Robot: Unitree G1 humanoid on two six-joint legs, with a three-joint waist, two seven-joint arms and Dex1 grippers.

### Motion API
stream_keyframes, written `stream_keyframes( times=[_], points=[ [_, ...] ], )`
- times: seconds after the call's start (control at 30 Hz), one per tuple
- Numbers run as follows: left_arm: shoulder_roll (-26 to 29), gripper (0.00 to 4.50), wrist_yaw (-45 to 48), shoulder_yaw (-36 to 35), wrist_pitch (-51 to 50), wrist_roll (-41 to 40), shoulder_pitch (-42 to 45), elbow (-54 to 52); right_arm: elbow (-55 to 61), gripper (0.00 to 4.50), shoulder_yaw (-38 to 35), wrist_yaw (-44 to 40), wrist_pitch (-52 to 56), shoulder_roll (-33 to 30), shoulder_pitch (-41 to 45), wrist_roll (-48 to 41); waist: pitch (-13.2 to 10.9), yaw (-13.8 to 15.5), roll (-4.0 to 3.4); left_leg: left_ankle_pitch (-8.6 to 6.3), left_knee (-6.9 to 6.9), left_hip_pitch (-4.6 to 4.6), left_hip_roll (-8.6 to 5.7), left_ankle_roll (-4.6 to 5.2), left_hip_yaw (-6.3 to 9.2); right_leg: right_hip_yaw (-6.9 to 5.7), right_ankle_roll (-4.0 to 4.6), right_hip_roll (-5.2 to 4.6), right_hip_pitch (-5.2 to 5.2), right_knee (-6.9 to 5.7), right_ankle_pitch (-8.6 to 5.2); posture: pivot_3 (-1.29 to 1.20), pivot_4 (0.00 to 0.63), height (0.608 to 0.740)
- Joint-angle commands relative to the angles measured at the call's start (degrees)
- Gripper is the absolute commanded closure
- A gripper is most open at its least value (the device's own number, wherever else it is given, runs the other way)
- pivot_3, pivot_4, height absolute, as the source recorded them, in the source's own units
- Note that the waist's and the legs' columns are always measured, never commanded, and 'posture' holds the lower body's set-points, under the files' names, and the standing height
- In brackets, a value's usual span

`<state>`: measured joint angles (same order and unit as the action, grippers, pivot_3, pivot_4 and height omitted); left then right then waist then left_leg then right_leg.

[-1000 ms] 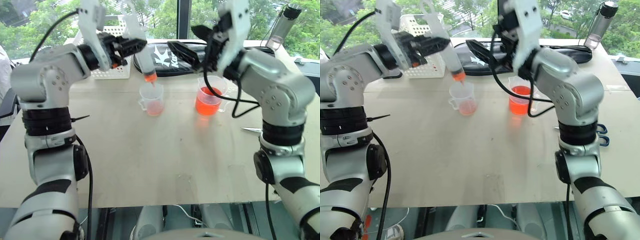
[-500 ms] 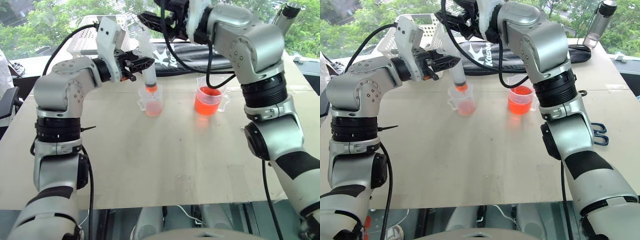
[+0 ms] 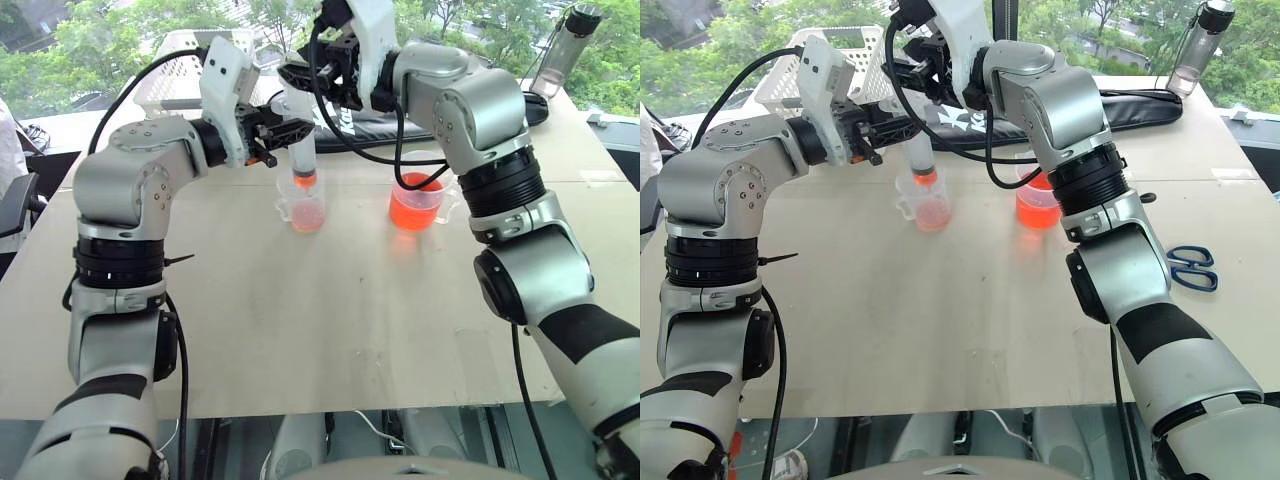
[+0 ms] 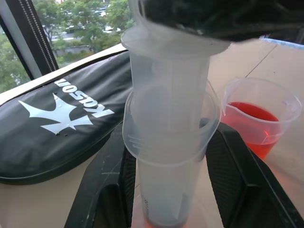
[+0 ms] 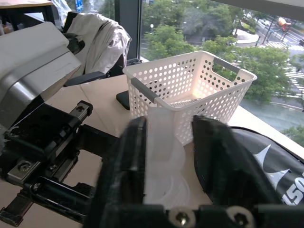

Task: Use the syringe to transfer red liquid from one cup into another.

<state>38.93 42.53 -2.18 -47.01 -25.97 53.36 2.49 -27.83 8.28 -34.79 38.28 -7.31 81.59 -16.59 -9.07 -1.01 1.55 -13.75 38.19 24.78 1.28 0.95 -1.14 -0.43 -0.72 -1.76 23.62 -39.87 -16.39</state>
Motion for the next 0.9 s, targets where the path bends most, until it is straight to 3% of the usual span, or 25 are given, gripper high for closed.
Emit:
stream_keyframes(
  times=[0.03, 0.9],
  points=[
    [0.8, 2.97, 0.1, -1.8, 0.9, -0.3, 0.4, -3.4, 0.8, 4.44, -1.8, 0.0, -1.2, 0.1, 1.8, 0.3, 0.0, -0.1, 0.00, 0.00, 0.00, 0.00, 0.00, 0.00, 0.00, 0.01, 0.00, 0.00, 0.00, 0.00, 0.00, 0.00, 0.150, 0.724],
    [0.8, 2.97, -0.2, -3.6, 0.5, -2.0, -0.3, -3.0, -1.1, 4.44, -0.9, -2.0, -2.0, 1.2, 0.7, 0.8, 0.0, 0.0, 0.00, 0.00, -0.01, 0.00, 0.00, 0.00, 0.01, -0.02, 0.00, -0.01, 0.00, 0.02, 0.00, 0.00, 0.150, 0.724]
  ],
)
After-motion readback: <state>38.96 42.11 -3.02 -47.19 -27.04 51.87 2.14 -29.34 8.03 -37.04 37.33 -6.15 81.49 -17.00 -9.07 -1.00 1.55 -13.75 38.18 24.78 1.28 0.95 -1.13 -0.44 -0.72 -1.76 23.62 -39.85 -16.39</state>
